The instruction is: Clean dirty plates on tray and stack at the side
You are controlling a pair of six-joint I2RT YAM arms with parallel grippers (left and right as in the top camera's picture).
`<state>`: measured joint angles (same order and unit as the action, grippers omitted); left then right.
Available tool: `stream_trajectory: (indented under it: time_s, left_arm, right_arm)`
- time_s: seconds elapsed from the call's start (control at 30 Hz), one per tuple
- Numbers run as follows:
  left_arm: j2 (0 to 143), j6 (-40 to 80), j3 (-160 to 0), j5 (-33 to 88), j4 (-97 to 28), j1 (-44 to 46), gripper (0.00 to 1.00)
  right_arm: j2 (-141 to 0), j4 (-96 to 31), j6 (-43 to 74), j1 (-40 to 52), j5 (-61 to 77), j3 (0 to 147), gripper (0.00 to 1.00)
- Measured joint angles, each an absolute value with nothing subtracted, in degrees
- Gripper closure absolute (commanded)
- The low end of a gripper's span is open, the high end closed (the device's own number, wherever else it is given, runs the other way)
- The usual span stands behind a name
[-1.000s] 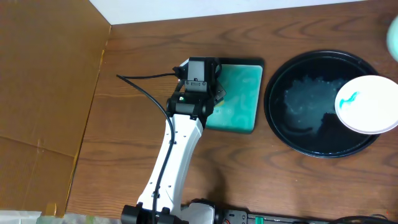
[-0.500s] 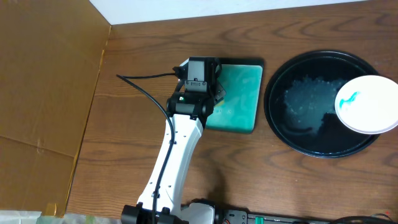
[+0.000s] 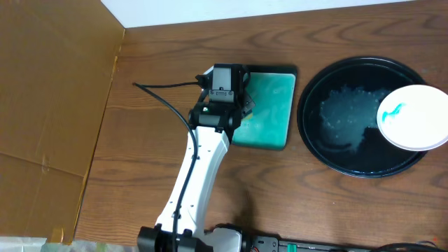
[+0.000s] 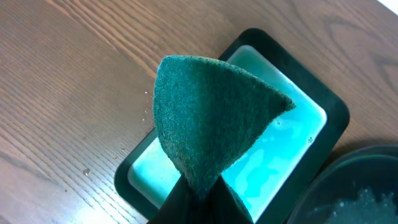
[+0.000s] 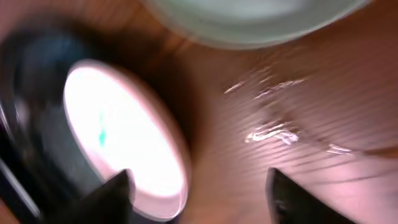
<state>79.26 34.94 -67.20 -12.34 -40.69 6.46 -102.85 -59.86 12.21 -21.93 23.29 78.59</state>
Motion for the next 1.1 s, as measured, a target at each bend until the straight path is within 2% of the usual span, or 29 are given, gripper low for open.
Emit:
stream_trajectory:
  time_s: [0.2,0.53,0.6,0.67,0.7,0.8,0.83,0.87,0.9,0.97,1.1]
  left_arm:
    - [80.6,34.9,-67.1,-12.3,-40.7,6.5,0.93]
    - [80.6,34.9,-67.0,-12.3,-40.1,6.5,0.93]
    - [80.6,34.9,-67.0,-12.3,-40.1,6.5,0.92]
    - [80.6,34.9,-67.0,-12.3,-40.0,6.5,0.93]
    - [80.6,34.9,-67.0,-12.3,-40.0,6.5,0.93]
    - [80.6,34.9,-67.0,-12.3,-39.9,6.5,0.93]
    - [80.6,34.9,-67.0,-12.3,-39.8,6.5,0.93]
    - [80.6,34.9,-67.0,-12.3,-39.8,6.5,0.93]
    - [80.6,34.9,-67.0,-12.3,-39.8,6.5,0.93]
    - [80.6,34.9,-67.0,-12.3,-39.8,6.5,0.93]
    - [80.6,34.9,-67.0,-12.2,-39.9,6.5,0.93]
  right_arm:
    - [-102.8,-60.2,8.9,-11.9,16.0,78.3,0.01]
    - [-102.8,-48.6,10.3,-6.4,11.6,71.2,0.25]
    - [-102.8,-46.5,11.1,-6.4,11.5,69.4,0.33]
    - [-102.8,-45.5,11.7,-6.4,11.4,67.7,0.46]
    - [-102.8,-45.5,12.0,-6.4,11.3,67.4,0.63]
    - [-102.8,-43.6,13.1,-6.4,11.1,66.2,0.76]
    - [-102.8,-43.5,13.5,-6.4,11.0,66.1,0.77]
    - [-102.8,-43.5,13.5,-6.4,11.0,66.1,0.73]
    - [-102.8,-43.4,13.6,-6.4,11.0,66.1,0.61]
    - [-102.8,-43.4,13.7,-6.4,11.0,66.0,0.62]
    - [-102.8,-41.6,14.0,-6.4,10.9,64.6,0.75]
